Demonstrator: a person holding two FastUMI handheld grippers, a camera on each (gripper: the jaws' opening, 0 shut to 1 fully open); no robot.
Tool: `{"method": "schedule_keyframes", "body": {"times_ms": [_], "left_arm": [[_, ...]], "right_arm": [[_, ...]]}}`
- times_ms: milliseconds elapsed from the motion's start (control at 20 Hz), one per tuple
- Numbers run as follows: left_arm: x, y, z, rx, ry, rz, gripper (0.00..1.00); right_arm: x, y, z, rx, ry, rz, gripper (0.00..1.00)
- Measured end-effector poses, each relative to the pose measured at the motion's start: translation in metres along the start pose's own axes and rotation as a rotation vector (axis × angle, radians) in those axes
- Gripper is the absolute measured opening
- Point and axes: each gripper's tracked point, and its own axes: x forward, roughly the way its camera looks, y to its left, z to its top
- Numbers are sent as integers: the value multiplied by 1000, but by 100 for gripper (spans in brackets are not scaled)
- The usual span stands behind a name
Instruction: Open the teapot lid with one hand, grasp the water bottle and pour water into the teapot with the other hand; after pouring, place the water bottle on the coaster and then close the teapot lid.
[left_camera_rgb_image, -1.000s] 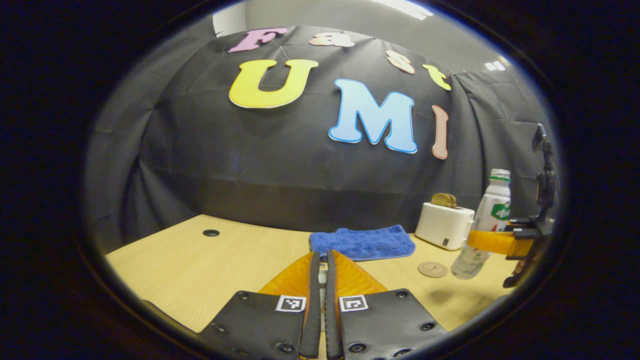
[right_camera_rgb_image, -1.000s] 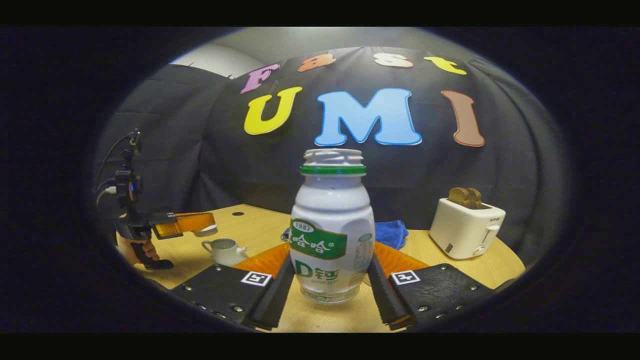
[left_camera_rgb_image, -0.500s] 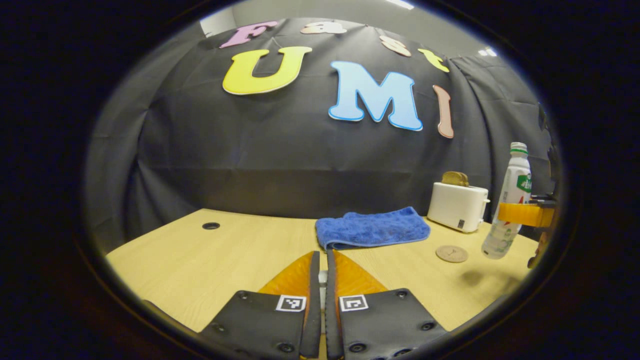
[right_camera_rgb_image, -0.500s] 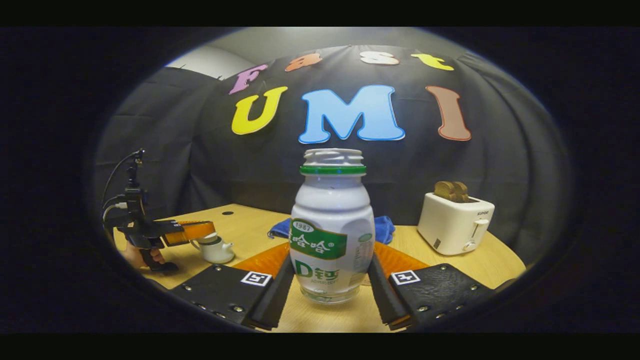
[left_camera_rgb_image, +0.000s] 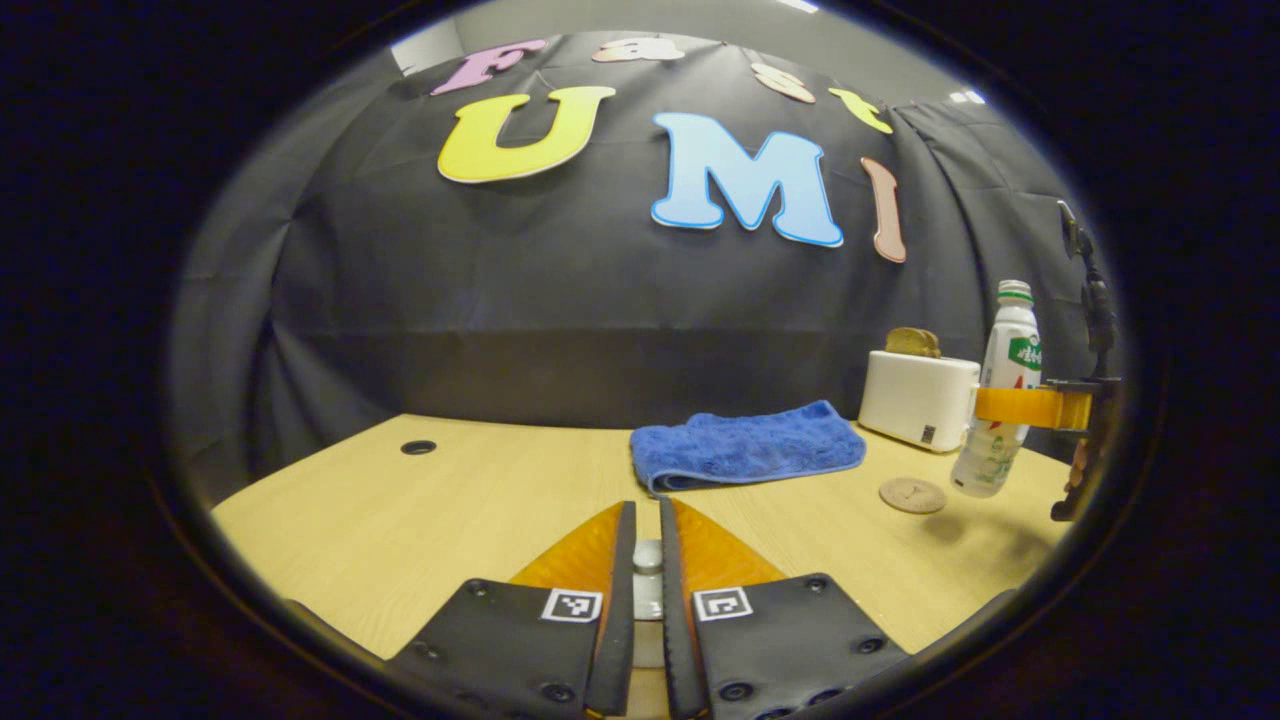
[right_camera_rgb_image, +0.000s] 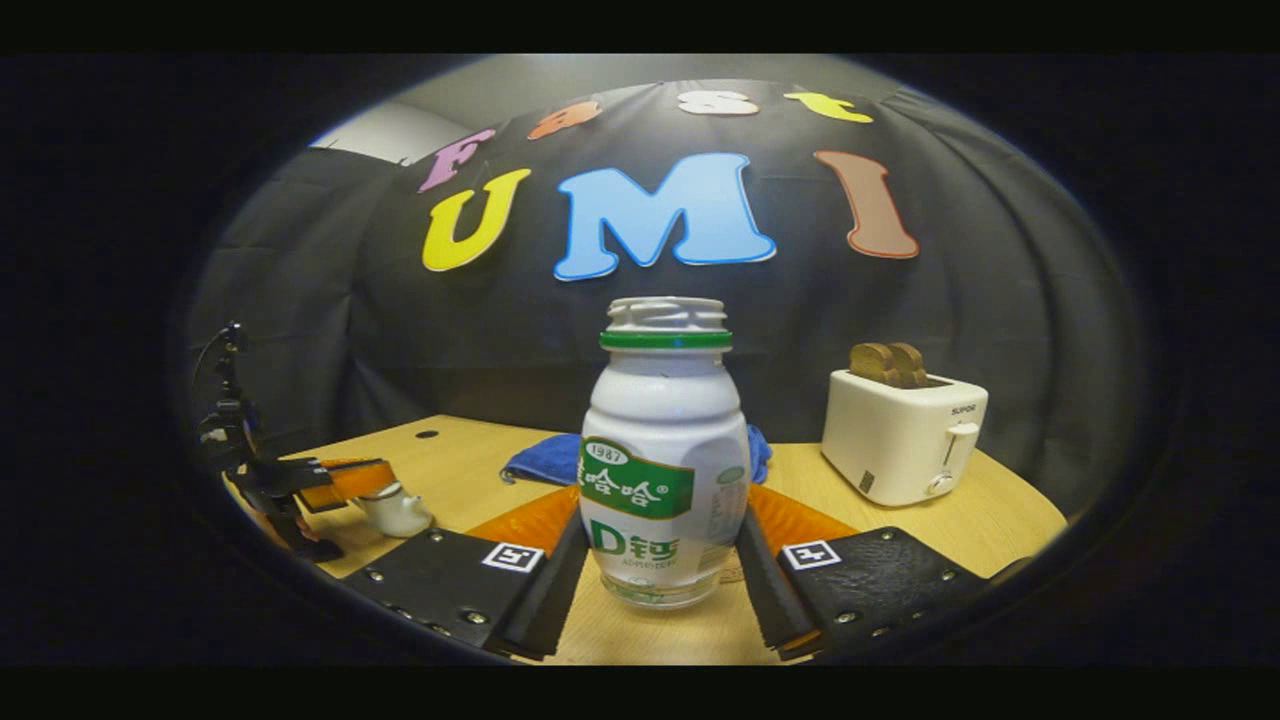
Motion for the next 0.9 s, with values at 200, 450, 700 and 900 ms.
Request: {"method": "schedule_keyframes", "body": {"times_ms": [200,450,700,900], "left_arm": [[-16,6,20,27,-55,45,46],[-66,6,72,52,-199,74,82],[-93,-2,87,70,-254,63,77],[-95,-2,86,50,-254,58,82]], "right_arm": [[28,-20,-8,17,28,-32,72],[59,-31,-27,-27,59,-69,72],[72,-36,-36,-30,59,-91,72],[71,-35,-40,-38,61,-88,72]]}}
